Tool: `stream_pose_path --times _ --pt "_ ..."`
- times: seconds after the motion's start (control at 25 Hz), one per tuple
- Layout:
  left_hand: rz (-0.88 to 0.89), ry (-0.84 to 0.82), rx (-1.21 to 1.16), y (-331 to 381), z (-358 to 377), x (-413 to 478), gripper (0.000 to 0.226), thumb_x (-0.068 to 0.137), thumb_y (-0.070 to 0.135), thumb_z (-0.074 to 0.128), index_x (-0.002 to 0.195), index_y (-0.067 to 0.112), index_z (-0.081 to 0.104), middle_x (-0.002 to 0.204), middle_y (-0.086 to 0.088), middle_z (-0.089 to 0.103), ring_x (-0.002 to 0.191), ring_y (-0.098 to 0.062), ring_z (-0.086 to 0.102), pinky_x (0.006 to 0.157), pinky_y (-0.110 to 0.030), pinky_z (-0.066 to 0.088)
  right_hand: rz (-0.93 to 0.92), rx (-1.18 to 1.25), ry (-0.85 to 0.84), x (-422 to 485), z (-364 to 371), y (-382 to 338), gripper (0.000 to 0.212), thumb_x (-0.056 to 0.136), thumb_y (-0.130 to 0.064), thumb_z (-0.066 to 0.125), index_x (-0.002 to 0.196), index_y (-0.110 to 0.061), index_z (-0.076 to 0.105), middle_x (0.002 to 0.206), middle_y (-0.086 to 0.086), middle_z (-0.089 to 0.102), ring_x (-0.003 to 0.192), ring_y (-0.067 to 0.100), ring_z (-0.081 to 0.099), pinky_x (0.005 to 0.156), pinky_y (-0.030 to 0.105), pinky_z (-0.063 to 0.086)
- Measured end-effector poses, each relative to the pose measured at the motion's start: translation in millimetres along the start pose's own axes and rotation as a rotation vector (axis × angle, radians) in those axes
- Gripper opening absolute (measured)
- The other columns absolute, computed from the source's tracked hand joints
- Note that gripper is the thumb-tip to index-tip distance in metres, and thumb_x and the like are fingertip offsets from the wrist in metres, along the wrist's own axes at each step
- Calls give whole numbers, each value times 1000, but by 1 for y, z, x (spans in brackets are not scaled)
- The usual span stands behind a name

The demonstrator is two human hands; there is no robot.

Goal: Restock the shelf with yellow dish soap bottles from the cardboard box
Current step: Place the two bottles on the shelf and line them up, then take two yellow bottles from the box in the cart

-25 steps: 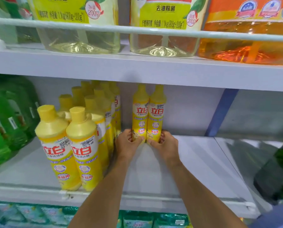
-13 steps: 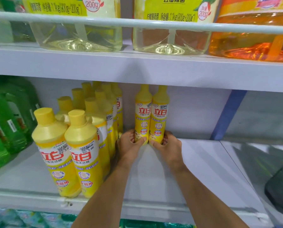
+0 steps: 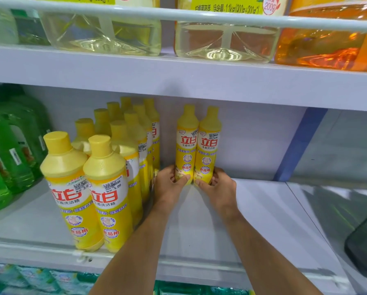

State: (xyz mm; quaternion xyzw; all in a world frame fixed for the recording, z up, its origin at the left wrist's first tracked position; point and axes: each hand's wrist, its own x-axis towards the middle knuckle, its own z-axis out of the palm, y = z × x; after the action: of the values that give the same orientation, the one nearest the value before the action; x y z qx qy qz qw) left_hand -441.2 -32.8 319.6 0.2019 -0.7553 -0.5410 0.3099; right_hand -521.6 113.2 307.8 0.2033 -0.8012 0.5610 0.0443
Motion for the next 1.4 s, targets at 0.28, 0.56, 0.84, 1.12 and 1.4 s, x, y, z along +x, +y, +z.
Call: stream_pose_path --times 0.28,0.56,0.84,1.12,1.4 --pt "-164 -20 107 20 -9 -10 59 77 28 84 126 13 55 122 -4 68 110 -24 66 92 -39 57 30 -90 -81 -6 -11 -22 52 68 -44 89 109 -34 60 101 -16 71 91 5 69 77 14 53" --pt "57 -425 910 65 -47 -55 66 90 52 62 140 14 41 139 -10 51 130 -30 47 105 -42 43 22 -625 -385 -45 -57 -60 68 73 -72 58 129 -34 52 127 -1 61 121 26 55 95 39 49" --pt "326 -626 1243 128 -107 -132 70 90 68 46 134 14 44 134 -13 53 125 -33 48 97 -47 46 -76 -943 -500 -148 -89 -144 85 86 -70 54 149 -14 38 150 10 43 136 31 40 109 46 41" --pt "387 -620 1302 121 -213 -261 78 90 71 44 143 14 37 140 -13 50 128 -33 48 102 -47 42 -157 -1080 -481 -302 -69 -199 77 90 -65 52 148 -16 38 149 11 42 137 33 39 108 45 42" --pt "163 -728 1273 29 -294 -378 88 90 69 47 155 16 21 154 -14 36 141 -35 37 113 -52 33 -88 -1078 -614 -425 -9 -162 79 91 -66 50 149 -15 38 149 13 42 137 35 40 109 49 43"
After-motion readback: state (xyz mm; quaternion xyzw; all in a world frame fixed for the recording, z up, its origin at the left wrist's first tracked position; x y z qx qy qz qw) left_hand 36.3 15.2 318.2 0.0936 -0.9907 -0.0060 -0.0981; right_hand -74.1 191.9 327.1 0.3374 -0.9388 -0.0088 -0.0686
